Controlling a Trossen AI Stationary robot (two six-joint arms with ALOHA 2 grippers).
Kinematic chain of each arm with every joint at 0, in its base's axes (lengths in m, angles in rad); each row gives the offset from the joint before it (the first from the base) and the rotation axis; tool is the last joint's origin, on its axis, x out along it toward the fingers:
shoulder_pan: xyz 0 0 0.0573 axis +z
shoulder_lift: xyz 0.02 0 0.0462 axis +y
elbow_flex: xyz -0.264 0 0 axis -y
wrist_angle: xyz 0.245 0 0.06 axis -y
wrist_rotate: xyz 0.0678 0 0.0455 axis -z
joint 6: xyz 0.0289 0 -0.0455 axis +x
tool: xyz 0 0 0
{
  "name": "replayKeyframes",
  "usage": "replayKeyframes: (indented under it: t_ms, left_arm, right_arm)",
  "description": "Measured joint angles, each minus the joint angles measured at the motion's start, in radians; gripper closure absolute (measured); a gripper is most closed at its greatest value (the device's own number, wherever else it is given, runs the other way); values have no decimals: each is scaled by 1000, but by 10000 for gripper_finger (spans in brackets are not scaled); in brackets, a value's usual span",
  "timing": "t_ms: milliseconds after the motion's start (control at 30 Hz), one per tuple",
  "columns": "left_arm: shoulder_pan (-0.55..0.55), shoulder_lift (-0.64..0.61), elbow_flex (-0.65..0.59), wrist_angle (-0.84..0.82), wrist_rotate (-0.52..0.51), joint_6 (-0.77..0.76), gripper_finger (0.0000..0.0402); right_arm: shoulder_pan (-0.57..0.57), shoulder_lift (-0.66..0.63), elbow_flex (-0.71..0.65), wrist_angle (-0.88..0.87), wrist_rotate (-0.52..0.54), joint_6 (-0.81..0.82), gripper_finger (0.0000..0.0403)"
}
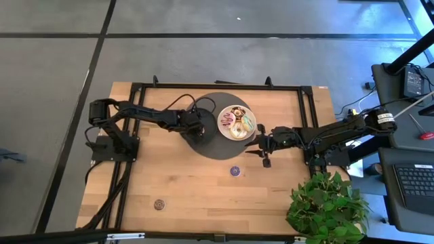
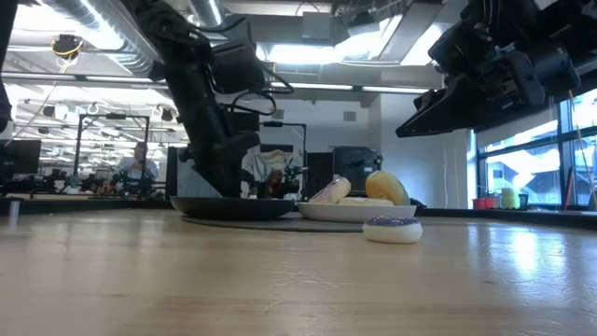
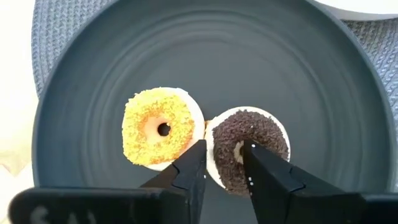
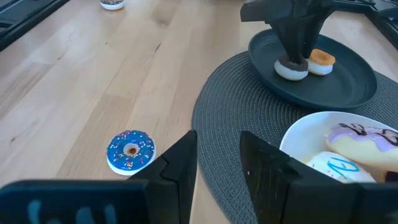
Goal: Pick & Place donuts
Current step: Put the right small brown donut on the black plate, then put the small brown donut on the black plate
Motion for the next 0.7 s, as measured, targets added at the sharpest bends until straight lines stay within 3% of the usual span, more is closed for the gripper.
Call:
replayKeyframes:
  t_ms: [267,500,700]
  left_arm:
    - [0,-67,0,-27,-2,22,270]
    - [-93,-270,1,-144,6,96,265]
    - [-278,-403,1,-217,182,97,266]
  right_arm:
    - [0,0,0,-8,0,1,279]
    - [0,0,0,-29,0,2,279]
    - [0,0,0,-37,0,3,279]
